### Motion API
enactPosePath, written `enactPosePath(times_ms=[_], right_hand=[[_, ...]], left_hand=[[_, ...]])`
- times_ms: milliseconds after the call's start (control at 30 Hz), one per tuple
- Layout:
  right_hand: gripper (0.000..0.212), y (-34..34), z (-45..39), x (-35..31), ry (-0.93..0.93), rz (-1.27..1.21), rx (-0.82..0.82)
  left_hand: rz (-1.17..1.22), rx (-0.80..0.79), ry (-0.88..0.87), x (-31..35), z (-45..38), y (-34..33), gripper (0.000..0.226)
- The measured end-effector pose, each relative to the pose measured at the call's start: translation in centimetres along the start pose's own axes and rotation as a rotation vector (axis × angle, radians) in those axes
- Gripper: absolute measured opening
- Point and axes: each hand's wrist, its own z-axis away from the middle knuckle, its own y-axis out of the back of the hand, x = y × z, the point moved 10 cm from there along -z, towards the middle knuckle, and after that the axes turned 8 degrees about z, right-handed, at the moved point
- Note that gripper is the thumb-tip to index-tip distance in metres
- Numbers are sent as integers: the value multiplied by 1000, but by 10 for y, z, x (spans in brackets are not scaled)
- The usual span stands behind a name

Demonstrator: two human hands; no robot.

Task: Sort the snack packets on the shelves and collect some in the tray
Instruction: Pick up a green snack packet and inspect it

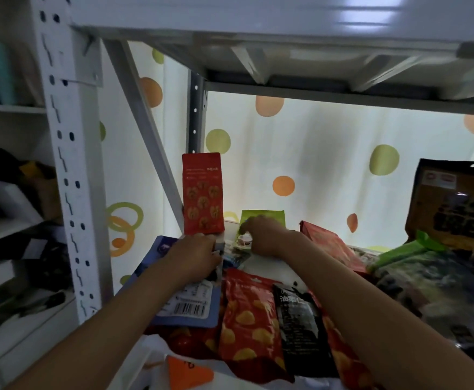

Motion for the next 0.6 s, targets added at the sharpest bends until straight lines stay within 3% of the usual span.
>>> enactPosePath(times_ms=[100, 233, 367, 533, 600], right_hand=[[66, -29, 0, -35, 173, 54, -184], [79, -42, -1, -44, 244, 201, -190], [63, -31, 1, -39, 283, 261, -137], [32, -31, 4, -21, 213, 249, -187], [30, -33, 5, -18, 190, 251, -216]], left_hand=[[-31, 63, 16, -4, 6, 4, 22], [-33, 104, 38, -8, 12, 7, 22], [-25, 154, 37, -6, 17, 9, 24], [-39, 169, 37, -3, 21, 11, 26], [-60, 163, 35, -2, 21, 11, 25]])
